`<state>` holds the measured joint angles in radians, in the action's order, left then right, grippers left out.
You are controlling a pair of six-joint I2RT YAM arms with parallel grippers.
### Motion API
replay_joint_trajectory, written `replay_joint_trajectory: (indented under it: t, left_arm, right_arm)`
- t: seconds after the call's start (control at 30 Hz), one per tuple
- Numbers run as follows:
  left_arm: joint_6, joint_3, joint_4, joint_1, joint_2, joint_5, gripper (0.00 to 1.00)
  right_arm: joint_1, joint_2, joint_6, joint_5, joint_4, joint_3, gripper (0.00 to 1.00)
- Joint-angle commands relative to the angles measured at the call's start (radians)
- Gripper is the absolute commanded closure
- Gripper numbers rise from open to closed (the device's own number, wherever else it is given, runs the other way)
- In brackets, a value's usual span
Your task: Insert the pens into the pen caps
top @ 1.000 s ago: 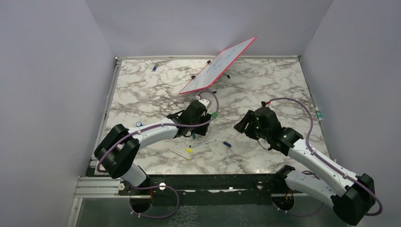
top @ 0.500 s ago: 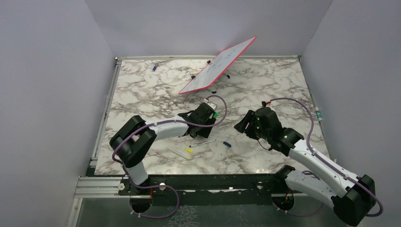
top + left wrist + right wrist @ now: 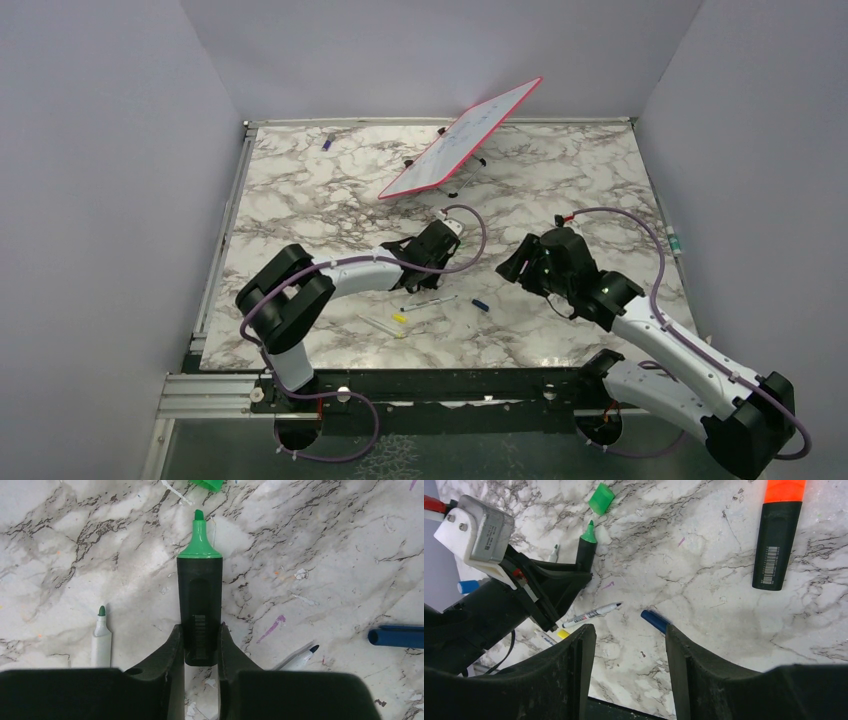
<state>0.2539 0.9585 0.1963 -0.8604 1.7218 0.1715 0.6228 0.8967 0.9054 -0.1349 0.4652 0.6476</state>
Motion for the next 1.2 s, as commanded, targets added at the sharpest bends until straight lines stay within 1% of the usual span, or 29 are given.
replay_joint_trajectory:
  t: [0.0, 0.17, 0.3, 0.47, 0.57, 0.73, 0.83, 1.0, 1.17]
  left_arm:
    - [0.020, 0.003, 0.039, -0.022, 0.017, -0.010, 0.90]
    - [0.048, 0.007, 0.019, -0.054, -0.055, -0.039, 0.91]
    - [0.085, -0.012, -0.020, -0.066, -0.122, -0.061, 0.91]
    - [0.134, -0.060, -0.118, -0.072, -0.216, -0.152, 0.91]
    - [0.162, -0.096, -0.175, -0.074, -0.261, -0.220, 0.91]
    - [0.185, -0.134, -0.226, -0.074, -0.313, -0.282, 0.91]
    - [0.191, -0.162, -0.257, -0.074, -0.342, -0.305, 0.91]
    - [0.201, -0.191, -0.297, -0.074, -0.370, -0.343, 0.91]
    - [0.223, -0.210, -0.335, -0.074, -0.375, -0.371, 0.91]
  right_arm:
    - [0.005, -0.045, 0.010, -0.018, 0.027, 0.002, 0.42]
    - [0.005, -0.090, 0.011, -0.006, 0.032, -0.009, 0.43]
    - [0.005, -0.116, 0.006, 0.040, 0.014, -0.021, 0.42]
    - [0.005, -0.142, 0.021, 0.104, -0.029, -0.040, 0.41]
    - [0.005, -0.155, 0.042, 0.129, -0.063, -0.041, 0.38]
    - [0.005, -0.160, 0.073, 0.177, -0.150, -0.045, 0.31]
    - [0.005, -0.133, 0.082, 0.186, -0.208, -0.050, 0.30]
    - [0.005, -0.029, 0.086, 0.223, -0.249, -0.029, 0.30]
    - [0.006, 0.066, 0.093, 0.275, -0.334, -0.029, 0.31]
